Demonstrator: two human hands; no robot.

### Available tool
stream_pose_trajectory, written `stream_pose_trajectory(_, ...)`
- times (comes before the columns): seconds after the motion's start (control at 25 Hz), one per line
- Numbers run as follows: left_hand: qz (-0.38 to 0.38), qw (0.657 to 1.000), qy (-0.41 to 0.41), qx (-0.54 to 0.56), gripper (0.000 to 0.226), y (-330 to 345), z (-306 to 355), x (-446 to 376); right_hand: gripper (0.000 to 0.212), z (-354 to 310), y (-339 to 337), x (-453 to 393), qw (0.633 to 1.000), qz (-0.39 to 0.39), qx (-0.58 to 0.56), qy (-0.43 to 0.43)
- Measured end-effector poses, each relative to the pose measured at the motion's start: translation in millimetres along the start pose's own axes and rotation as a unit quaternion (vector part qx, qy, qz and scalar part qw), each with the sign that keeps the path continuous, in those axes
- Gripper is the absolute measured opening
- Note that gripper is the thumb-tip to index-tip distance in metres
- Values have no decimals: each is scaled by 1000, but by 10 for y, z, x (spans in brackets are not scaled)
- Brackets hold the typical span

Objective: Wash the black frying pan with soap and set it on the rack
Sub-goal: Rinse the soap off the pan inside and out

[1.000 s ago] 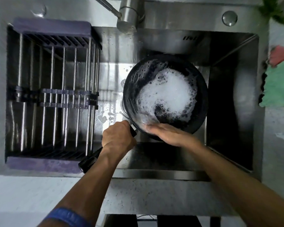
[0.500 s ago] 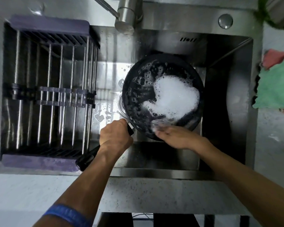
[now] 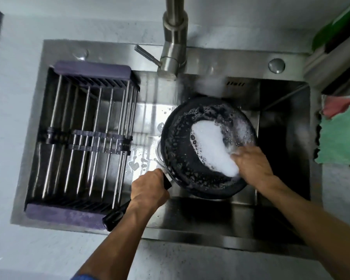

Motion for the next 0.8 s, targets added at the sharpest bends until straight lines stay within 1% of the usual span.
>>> stream_pose_trajectory(0.04,-15,1000,8,-14,41,-49,-6,40,38,-7,-56,83,998,12,-59,30)
stream_pose_trajectory(0.08,-30,998,25,-44,48,-87,21,70,41,16,-121,116,987,30,-130,87)
stream_pose_trajectory(0.12,-38,995,40,-79,55,-140,71,147,46,47,-220,150,964,43,-213,151)
stream_pose_trajectory(0.16,-30,993,52,-101,59,-258,148,244,49,58,-309,200,933,50,-295,200)
stream_pose_trajectory(0.2,1,994,63,-92,58,-460,261,347,51,57,-401,271,900,55,-367,230)
stream_pose_trajectory(0.24,52,994,77,-49,53,-717,410,447,50,41,-510,345,872,52,-421,243)
stream_pose_trajectory(0.28,116,988,92,36,45,-1053,572,589,49,40,-633,431,853,46,-460,243)
stream_pose_trajectory(0.32,175,967,104,155,38,-1403,712,684,49,44,-748,513,834,48,-494,242)
stream_pose_trajectory(0.36,212,925,120,292,35,-1772,850,751,49,54,-845,580,813,51,-525,246)
stream_pose_trajectory(0.4,211,873,146,414,41,-2107,1003,787,49,60,-908,631,795,52,-550,251)
stream_pose_trajectory(0.44,197,833,194,480,51,-2443,1181,841,48,63,-980,680,781,56,-567,256)
stream_pose_trajectory(0.48,183,812,253,493,60,-2744,1379,932,47,66,-1050,730,772,61,-577,259)
stream_pose_trajectory(0.52,165,799,307,490,62,-2934,1569,1018,46,71,-1112,772,764,66,-585,265)
stream_pose_trajectory(0.56,148,783,349,493,57,-3028,1694,1083,45,82,-1176,803,756,75,-591,272)
stream_pose_trajectory(0.6,118,768,374,507,48,-3066,1750,1168,45,79,-1215,838,750,80,-595,278)
stream_pose_trajectory(0.68,76,755,384,527,30,-3055,1643,1255,45,33,-1260,896,739,87,-601,292)
stream_pose_trajectory(0.72,70,753,386,528,29,-2977,1476,1272,43,-33,-1263,899,739,84,-601,292)
stream_pose_trajectory(0.76,64,757,387,522,36,-2866,1291,1276,40,-111,-1267,900,738,79,-603,292)
stream_pose_trajectory(0.8,69,774,373,507,46,-2745,1078,1226,37,-194,-1271,901,737,76,-606,290)
Point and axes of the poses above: each hand's wrist, its own x-axis away from the middle knuckle, its own y-axis out of the palm, z = x × y, the point moved 4 cm from there along -x, towards the middle knuckle, and after that the axes turned 6 degrees about z, right-handed, at the moved point
